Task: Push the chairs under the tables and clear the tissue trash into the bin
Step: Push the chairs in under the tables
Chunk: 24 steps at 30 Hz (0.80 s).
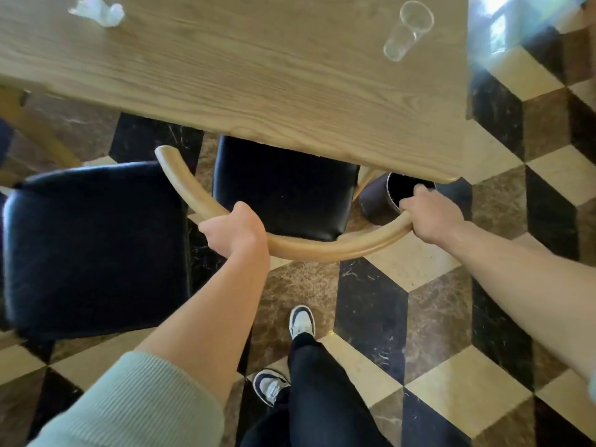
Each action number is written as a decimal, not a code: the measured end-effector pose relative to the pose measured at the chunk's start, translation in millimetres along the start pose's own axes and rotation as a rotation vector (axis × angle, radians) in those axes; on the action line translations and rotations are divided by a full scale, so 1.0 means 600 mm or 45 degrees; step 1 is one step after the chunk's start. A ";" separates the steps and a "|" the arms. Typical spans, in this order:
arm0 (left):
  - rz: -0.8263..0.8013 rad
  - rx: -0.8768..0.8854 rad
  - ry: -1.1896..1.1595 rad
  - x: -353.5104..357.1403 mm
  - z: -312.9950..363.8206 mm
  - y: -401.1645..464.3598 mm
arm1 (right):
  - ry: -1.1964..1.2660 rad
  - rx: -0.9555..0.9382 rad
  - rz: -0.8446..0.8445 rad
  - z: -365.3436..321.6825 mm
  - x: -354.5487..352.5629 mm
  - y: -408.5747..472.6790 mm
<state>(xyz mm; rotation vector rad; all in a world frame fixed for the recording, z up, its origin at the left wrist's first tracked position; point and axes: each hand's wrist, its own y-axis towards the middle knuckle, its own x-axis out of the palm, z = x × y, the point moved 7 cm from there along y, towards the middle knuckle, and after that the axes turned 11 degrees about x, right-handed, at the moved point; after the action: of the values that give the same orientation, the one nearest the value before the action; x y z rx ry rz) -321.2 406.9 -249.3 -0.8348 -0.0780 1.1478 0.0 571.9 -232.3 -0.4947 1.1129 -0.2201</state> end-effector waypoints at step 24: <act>-0.218 0.609 0.946 -0.255 0.140 0.207 | 0.283 -0.368 -0.521 -0.444 -0.168 -0.098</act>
<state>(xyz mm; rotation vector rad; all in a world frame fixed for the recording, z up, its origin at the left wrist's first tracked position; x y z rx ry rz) -523.4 344.9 -213.4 -0.7563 0.7007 0.5997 -278.7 490.1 -216.1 -0.9760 1.2595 -0.4839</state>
